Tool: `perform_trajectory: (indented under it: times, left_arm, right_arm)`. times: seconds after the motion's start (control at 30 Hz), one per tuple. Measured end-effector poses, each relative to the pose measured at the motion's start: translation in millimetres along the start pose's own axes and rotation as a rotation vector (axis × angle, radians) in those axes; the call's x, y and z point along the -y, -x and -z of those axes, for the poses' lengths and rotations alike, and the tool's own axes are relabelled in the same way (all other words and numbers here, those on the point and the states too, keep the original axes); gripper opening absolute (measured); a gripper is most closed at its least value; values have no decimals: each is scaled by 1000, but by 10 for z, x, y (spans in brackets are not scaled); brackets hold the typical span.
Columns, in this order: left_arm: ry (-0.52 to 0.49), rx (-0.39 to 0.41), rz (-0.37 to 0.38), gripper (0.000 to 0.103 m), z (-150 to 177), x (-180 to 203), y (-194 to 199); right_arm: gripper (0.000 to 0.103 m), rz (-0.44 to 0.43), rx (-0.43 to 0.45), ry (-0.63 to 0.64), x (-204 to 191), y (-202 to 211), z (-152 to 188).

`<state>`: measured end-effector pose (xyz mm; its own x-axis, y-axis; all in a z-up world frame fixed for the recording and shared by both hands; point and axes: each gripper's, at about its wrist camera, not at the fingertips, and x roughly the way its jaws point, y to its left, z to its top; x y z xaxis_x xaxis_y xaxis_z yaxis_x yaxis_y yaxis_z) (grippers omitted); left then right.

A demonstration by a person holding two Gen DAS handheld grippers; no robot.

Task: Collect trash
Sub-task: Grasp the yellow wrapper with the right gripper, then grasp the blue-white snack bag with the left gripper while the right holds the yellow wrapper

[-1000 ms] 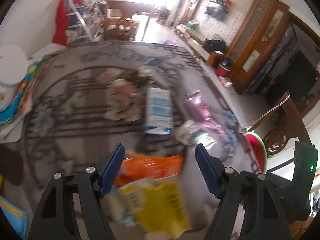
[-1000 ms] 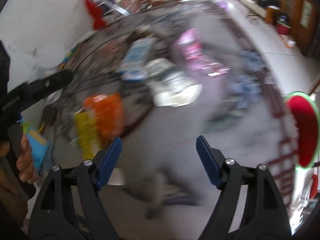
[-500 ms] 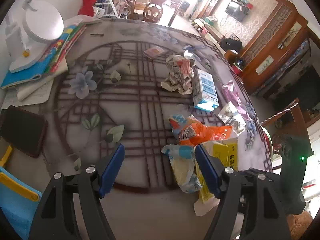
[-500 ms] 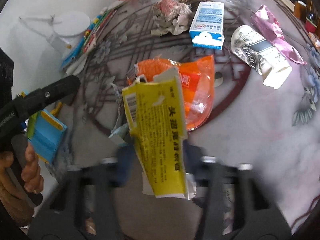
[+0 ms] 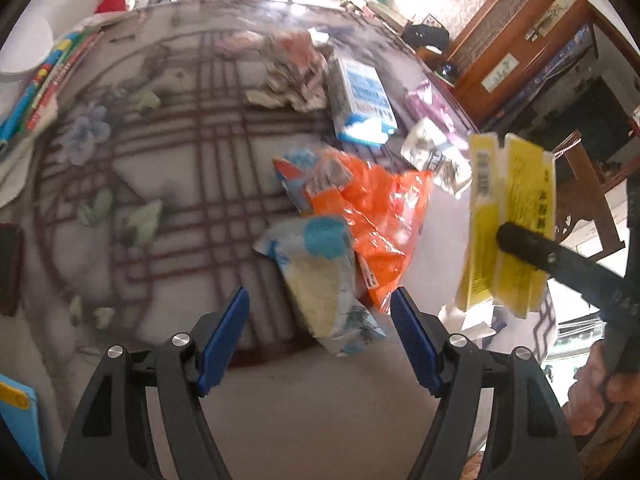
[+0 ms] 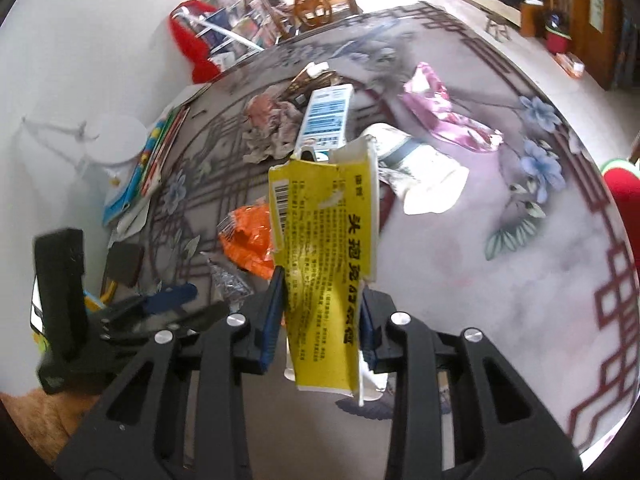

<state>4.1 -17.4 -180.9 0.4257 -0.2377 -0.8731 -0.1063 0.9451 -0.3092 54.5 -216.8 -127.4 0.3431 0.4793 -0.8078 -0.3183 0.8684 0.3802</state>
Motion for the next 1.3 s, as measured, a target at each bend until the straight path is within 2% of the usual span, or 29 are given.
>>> perform_trajectory:
  times: [0.07, 0.13, 0.17, 0.2, 0.3, 0.5, 0.8, 1.03, 1.3]
  left_arm:
    - [-2, -16, -2, 66, 4, 24, -87]
    - [8, -36, 12, 49, 12, 23, -153]
    - [12, -40, 21, 46, 18, 16, -162]
    - [15, -35, 30, 36, 24, -1, -152]
    - [17, 0, 38, 29, 30, -42, -67]
    - [24, 63, 4, 27, -47, -158, 124]
    - [47, 60, -44, 27, -89, -436, 153]
    - [46, 60, -45, 27, -68, -423, 129]
    - [14, 135, -34, 27, -189, -260, 345]
  right_arm:
    - [32, 2, 3, -5, 3, 0, -4]
    - [32, 2, 2, 1, 5, 19, -4]
    - [32, 1, 2, 5, -13, 24, 8]
    - [32, 0, 1, 9, -23, 23, 12]
    - [32, -6, 4, 17, -55, 37, 20]
    - [32, -15, 10, 48, -159, 38, 9]
    - [32, -8, 7, 45, -145, 27, 22]
    - [32, -8, 14, 44, -149, 32, 9]
    - [33, -13, 35, 46, -168, 64, -35]
